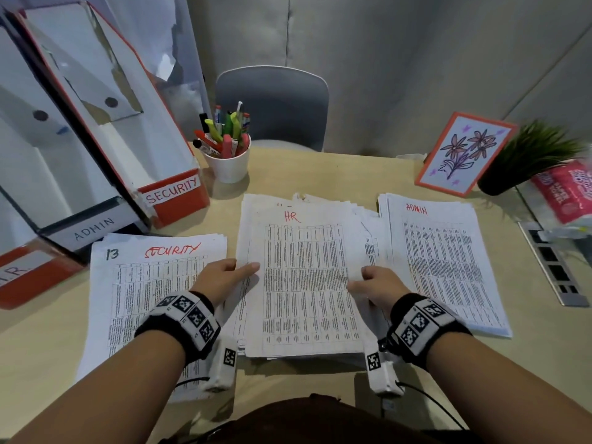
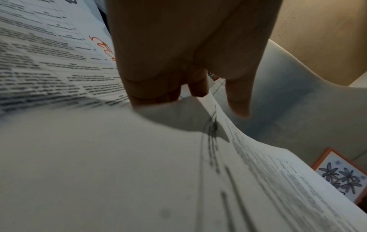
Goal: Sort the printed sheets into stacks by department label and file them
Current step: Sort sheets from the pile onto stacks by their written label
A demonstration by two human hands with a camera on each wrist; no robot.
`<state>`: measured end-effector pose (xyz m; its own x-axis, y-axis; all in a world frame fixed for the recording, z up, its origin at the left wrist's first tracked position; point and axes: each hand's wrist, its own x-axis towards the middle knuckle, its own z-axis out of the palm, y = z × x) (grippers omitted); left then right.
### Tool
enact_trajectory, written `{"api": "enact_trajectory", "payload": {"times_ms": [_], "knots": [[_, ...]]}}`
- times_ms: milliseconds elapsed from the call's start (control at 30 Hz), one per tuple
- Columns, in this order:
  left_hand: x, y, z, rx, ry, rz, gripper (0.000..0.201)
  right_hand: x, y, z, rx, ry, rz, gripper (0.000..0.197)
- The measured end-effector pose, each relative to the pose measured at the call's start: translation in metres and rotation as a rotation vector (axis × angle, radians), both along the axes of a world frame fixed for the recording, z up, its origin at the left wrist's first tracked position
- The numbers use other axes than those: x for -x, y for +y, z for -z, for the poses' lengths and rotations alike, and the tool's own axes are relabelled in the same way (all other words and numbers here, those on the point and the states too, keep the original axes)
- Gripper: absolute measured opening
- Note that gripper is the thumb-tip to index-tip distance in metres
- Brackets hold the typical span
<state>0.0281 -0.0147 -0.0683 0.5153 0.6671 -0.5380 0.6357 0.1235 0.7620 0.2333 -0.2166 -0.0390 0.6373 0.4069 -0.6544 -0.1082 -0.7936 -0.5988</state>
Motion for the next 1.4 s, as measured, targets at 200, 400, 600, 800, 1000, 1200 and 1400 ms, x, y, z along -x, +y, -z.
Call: {"api": "enact_trajectory", "payload": {"times_ms": [200,400,600,800,1000,1200,1400], "knots": [[0.001,-0.006,-0.003,0.097,-0.067,-0.069,0.023,0.004,-0.002,0.006,-0.113,0.149,0.066,0.018],[0.006,-0.001,0.0,-0.051,0.036,0.067,0.03,0.0,0.002,0.013,-0.156,0.098,0.055,0.029],[0.004,-0.002,-0.004,-0.069,-0.022,0.15,0.012,-0.008,0.005,0.013,-0.312,0.249,0.097,0.02],[0.009,0.003,-0.009,0.028,-0.039,0.128,0.035,0.0,0.002,0.012,-0.356,0.186,0.08,0.03],[0.008,0.013,-0.004,0.122,-0.162,-0.22,0.01,-0.005,-0.003,0.013,-0.374,0.158,0.123,0.024],[0.005,0.009,0.002,0.024,-0.125,-0.217,0.042,-0.009,0.001,0.01,-0.33,0.1,-0.015,0.024],[0.006,0.01,0.001,-0.043,-0.11,-0.132,0.019,-0.006,-0.002,0.01,-0.383,0.046,0.056,0.022]]}}
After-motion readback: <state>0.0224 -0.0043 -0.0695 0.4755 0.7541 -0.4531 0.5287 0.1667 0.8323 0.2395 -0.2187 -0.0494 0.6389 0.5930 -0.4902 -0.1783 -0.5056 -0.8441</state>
